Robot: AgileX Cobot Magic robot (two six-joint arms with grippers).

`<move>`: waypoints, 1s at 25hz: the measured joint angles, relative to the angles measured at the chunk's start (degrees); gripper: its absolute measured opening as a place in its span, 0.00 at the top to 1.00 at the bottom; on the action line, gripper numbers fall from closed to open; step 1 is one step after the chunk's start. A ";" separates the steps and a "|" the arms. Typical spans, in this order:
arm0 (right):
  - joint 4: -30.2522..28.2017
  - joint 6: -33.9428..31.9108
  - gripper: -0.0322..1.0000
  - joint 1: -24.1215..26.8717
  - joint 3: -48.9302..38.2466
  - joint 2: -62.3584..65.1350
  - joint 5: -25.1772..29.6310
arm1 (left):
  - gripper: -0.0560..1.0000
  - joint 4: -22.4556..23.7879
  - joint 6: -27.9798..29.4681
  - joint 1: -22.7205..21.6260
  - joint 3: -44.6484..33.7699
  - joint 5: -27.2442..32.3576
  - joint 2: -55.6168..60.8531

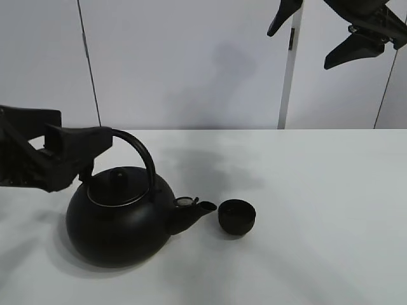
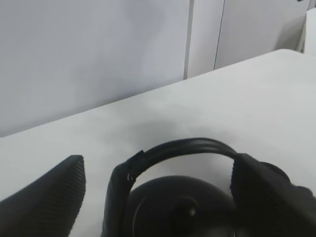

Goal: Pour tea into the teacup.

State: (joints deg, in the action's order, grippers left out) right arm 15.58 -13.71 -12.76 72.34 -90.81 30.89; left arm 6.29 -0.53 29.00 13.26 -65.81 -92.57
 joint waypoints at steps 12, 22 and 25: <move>0.00 0.00 0.37 0.00 0.00 0.00 0.00 | 0.30 10.24 19.64 0.00 12.01 44.16 19.71; 0.00 0.00 0.37 0.00 0.00 0.00 0.00 | 0.29 8.02 20.77 4.48 42.94 92.72 23.00; 0.00 0.00 0.37 0.00 0.00 0.00 0.00 | 0.29 -8.76 5.67 4.27 49.07 98.96 21.98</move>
State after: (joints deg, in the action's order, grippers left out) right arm 15.58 -13.71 -12.76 72.34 -90.81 30.89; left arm -2.48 5.15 33.27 62.33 33.15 -70.59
